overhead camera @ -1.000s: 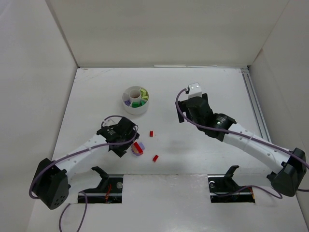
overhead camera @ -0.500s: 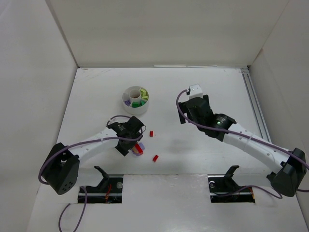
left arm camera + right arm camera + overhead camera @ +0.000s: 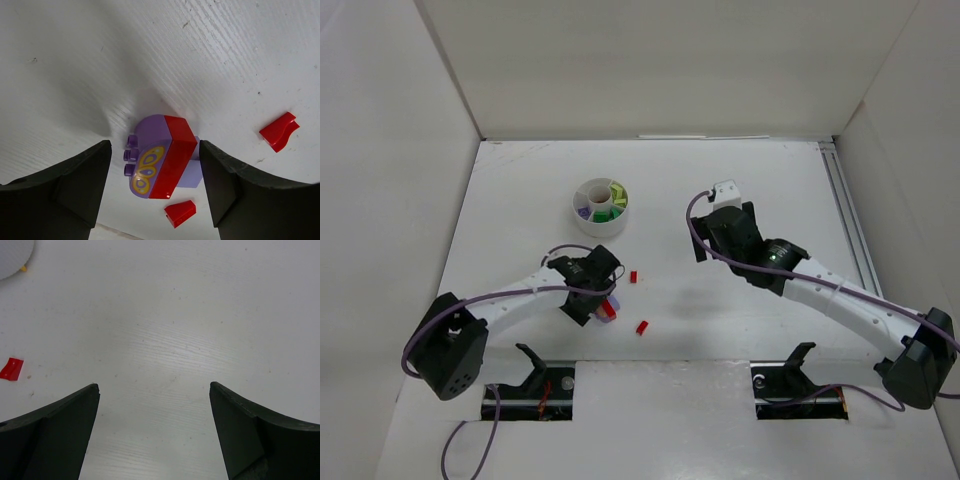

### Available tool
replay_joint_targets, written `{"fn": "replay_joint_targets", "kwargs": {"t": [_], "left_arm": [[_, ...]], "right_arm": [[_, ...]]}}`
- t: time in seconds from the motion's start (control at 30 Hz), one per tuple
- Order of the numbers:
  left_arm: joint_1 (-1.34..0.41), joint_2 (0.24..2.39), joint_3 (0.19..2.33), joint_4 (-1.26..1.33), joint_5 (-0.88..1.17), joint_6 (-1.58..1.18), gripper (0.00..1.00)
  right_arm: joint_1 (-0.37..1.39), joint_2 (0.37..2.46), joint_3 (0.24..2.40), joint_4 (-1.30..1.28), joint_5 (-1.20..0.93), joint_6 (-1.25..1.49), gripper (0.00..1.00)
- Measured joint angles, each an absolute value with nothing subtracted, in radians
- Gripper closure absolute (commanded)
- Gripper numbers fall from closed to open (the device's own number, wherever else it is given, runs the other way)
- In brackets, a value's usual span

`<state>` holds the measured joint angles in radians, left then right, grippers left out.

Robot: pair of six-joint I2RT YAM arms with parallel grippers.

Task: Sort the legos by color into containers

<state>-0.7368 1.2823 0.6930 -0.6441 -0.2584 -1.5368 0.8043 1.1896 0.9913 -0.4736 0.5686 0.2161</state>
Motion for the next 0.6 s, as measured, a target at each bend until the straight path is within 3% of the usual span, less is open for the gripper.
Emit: {"fn": "replay_joint_targets", "kwargs": {"t": [0.3, 0.5, 0.6], "left_arm": [[-0.791, 1.369, 0.713, -0.649, -0.27, -1.575, 0.45], [-0.809, 1.417, 0.754, -0.656, -0.271, -1.581, 0.68], [-0.81, 1.418, 0.761, -0.658, -0.273, -1.58, 0.74]], "right_arm": [[0.804, 1.183, 0.983, -0.488, 0.569, 0.228, 0.05], [0.804, 1.162, 0.976, -0.505, 0.568, 0.236, 0.05], [0.804, 1.118, 0.953, -0.505, 0.541, 0.221, 0.03]]}}
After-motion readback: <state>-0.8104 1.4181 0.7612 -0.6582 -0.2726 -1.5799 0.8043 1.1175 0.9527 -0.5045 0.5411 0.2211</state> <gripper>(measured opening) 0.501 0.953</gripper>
